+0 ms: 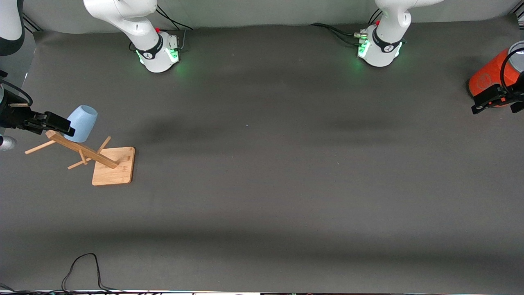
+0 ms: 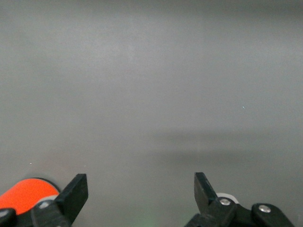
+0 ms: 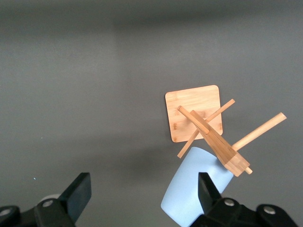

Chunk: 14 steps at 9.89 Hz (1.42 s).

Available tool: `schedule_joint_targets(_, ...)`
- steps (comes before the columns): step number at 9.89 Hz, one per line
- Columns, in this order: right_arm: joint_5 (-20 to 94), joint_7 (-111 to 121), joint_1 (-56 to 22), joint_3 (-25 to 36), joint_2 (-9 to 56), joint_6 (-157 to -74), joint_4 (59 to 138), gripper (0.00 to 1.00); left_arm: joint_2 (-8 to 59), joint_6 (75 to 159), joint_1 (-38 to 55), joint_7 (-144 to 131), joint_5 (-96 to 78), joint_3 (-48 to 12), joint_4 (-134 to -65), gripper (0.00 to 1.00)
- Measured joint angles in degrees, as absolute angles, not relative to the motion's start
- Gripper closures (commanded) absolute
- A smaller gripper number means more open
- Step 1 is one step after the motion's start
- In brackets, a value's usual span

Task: Rotate and upright cup with both arms
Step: 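Move the right gripper toward the light blue cup on the wooden stand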

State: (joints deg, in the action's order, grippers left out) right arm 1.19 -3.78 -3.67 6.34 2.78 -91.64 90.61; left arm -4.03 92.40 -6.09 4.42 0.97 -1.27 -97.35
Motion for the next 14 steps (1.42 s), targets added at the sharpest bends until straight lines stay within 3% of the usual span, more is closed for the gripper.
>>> schedule_joint_targets(10, 0.6, -0.6, -3.7, 6.6, 2.8, -91.6, 90.8, 0.0, -3.6, 94.1, -6.2, 4.4, 1.0, -1.0, -97.4, 0.0)
schedule_joint_targets(14, 0.2, 0.2, -3.5, 12.3, -4.9, -90.8, 98.1, 0.0, -3.6, 94.2, -6.3, 4.4, 1.0, -0.8, -97.3, 0.0)
